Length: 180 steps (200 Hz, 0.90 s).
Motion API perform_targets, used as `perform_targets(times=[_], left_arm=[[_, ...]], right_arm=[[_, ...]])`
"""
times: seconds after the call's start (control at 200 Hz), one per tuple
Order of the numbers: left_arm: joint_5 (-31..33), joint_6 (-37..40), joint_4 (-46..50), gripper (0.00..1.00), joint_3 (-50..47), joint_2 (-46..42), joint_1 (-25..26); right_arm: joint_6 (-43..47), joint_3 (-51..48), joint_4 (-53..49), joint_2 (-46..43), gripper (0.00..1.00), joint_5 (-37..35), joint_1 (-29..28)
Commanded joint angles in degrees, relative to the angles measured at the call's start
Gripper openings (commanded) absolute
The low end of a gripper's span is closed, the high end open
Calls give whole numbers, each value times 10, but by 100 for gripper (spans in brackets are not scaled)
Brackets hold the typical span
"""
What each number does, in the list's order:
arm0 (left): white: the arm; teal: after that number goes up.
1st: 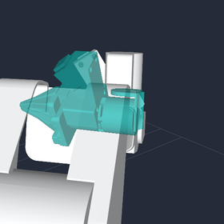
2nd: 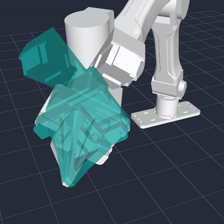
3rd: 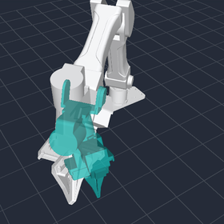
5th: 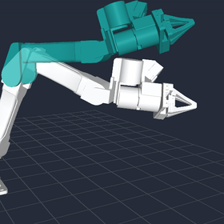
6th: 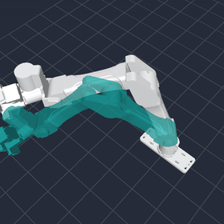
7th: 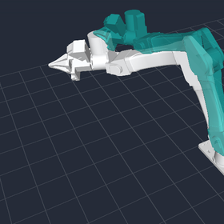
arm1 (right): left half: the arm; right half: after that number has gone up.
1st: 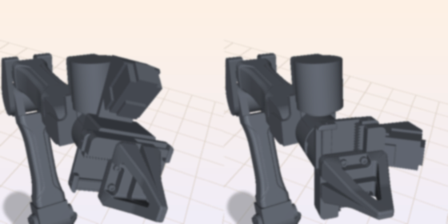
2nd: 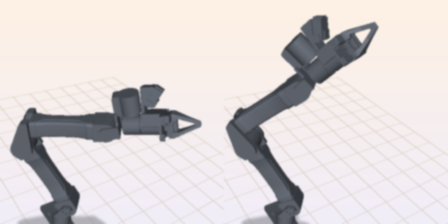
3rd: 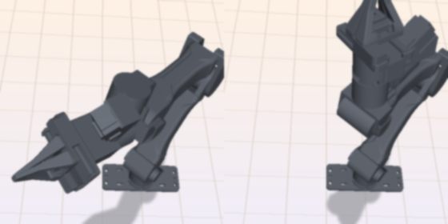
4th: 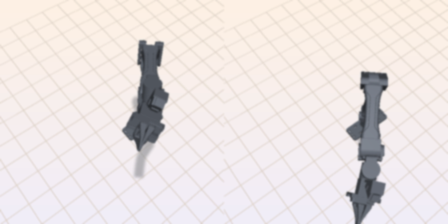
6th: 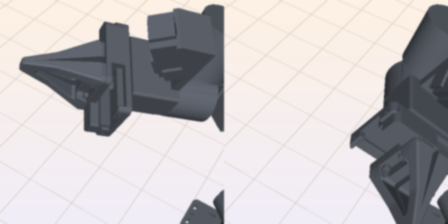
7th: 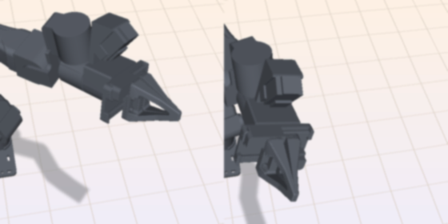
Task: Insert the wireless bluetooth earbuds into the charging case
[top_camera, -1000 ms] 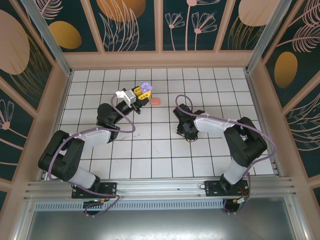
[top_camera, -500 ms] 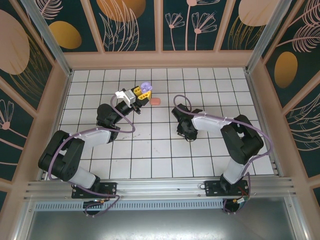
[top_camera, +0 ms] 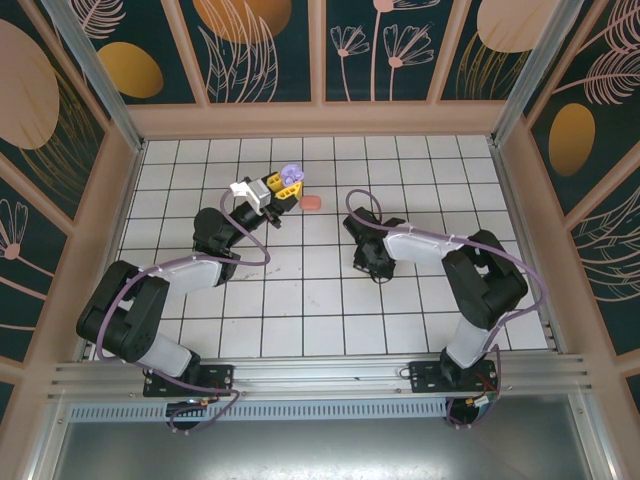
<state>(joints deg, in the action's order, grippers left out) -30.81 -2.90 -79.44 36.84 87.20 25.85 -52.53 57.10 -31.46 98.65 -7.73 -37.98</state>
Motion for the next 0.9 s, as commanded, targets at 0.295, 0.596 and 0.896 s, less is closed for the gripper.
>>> perform_targets(times=[0.295, 0.596, 0.896], left_arm=[[-7, 7, 19, 0, 16, -8, 3], [-11, 24, 58, 0, 22, -27, 3], [-4, 17, 54, 0, 16, -35, 3]], right_arm=[[96, 36, 57, -118, 16, -84, 0], [200, 110, 98, -181, 15, -93, 3], [212, 76, 92, -190, 14, -51, -2]])
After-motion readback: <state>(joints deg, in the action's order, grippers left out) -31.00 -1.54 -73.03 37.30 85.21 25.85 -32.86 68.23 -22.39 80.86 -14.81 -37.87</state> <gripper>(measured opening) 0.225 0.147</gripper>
